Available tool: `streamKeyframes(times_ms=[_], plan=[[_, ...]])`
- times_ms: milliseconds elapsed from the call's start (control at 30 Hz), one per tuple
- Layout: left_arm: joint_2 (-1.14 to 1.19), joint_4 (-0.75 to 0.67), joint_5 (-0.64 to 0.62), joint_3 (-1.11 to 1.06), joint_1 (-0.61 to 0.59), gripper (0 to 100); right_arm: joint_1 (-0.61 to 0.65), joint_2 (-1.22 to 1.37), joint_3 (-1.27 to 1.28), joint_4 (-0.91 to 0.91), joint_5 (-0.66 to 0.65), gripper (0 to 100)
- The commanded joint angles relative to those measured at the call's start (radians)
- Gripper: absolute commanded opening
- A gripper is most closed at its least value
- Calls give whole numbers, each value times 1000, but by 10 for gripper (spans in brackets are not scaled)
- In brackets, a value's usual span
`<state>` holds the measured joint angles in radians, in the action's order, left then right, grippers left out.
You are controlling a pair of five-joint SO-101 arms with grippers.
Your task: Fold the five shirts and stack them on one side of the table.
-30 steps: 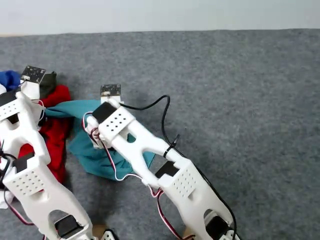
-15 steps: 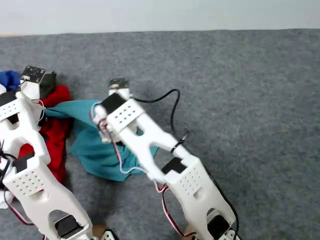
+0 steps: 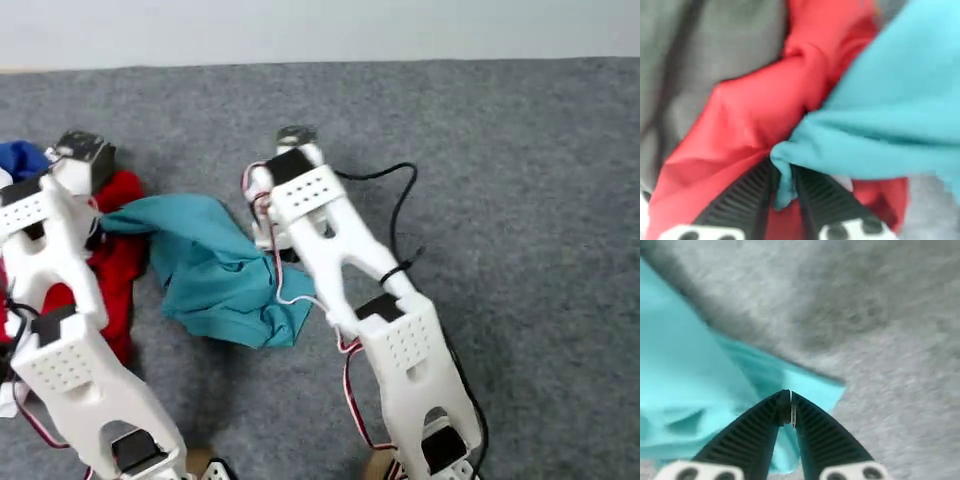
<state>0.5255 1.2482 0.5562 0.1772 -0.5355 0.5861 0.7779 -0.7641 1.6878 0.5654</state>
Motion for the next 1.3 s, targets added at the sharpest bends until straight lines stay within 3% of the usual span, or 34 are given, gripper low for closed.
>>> streamKeyframes(times_ms=[0, 200, 333, 533, 767, 1267], plan=[[-160, 64, 5, 27, 91, 3, -50, -90, -58, -1, -46, 9], [-310, 81, 5, 24, 267, 3, -96, -90, -58, 10, -64, 9], [-318, 77, 5, 27, 318, 3, -45, -104, -60, 64, -64, 9], [-316, 58, 6, -10, 284, 3, 81, -196, -60, 94, -61, 23], [-316, 6, 8, -87, 236, 3, 189, -231, -58, 93, -58, 206], [-316, -23, 9, -137, 213, 3, 246, -48, -58, 44, -6, 184]])
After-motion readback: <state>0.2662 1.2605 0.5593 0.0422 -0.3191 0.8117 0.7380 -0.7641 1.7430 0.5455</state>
